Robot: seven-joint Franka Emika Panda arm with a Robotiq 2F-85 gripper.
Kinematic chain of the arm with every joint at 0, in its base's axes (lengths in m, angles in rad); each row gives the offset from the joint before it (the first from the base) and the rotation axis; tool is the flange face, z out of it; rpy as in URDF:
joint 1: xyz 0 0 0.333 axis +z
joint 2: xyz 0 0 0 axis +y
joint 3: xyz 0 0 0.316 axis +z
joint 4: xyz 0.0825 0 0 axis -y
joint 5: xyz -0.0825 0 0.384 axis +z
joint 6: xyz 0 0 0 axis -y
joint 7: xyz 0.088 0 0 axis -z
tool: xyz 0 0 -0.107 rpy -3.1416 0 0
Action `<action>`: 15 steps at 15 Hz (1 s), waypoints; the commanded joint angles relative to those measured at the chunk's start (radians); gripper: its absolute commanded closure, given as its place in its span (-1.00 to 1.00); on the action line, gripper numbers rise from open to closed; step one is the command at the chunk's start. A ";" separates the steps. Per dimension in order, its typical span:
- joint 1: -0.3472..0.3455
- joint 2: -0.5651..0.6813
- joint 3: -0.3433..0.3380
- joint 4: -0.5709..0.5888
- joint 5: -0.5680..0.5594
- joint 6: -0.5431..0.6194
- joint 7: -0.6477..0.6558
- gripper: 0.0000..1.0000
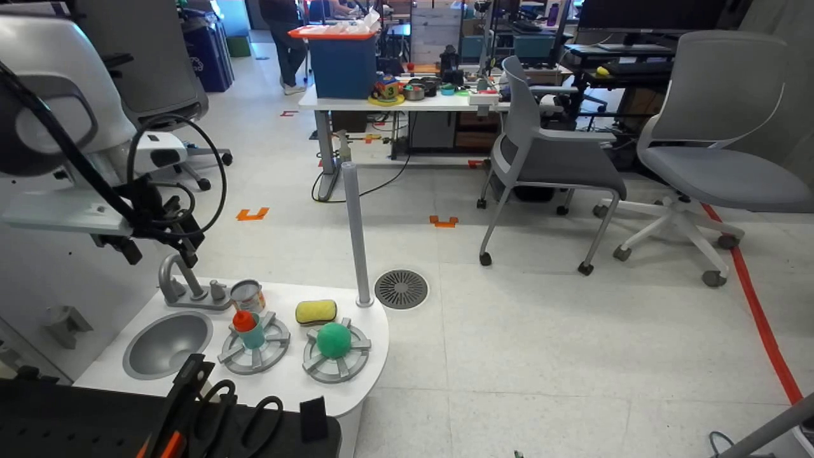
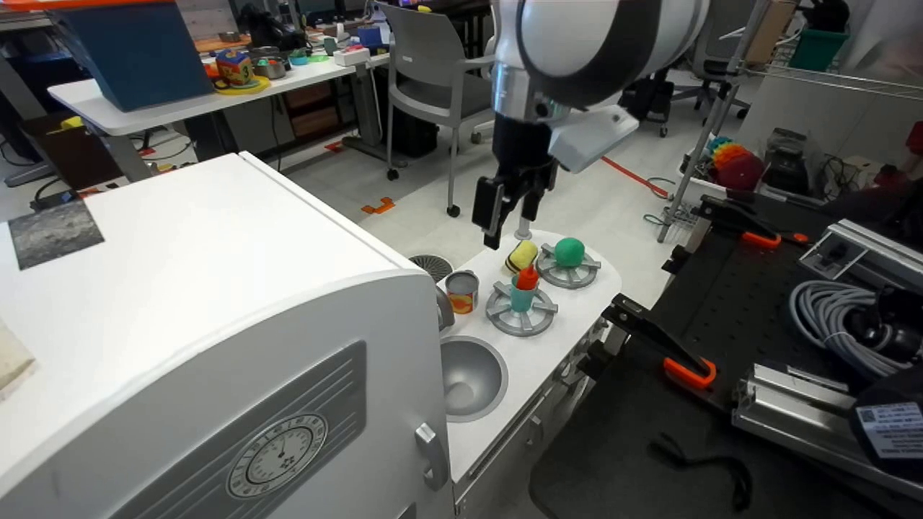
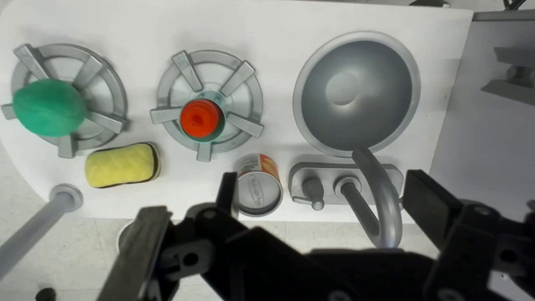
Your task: Turn the tap nozzle to the right
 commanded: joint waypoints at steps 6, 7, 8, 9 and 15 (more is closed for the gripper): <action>0.091 0.418 -0.021 0.327 -0.125 0.143 -0.023 -1.00; 0.101 0.438 -0.023 0.339 -0.136 0.154 -0.027 -1.00; 0.109 0.454 -0.026 0.350 -0.145 0.164 -0.031 -1.00; 0.118 0.465 -0.029 0.355 -0.155 0.178 -0.037 -1.00; 0.169 0.487 -0.057 0.337 -0.212 0.338 -0.083 -1.00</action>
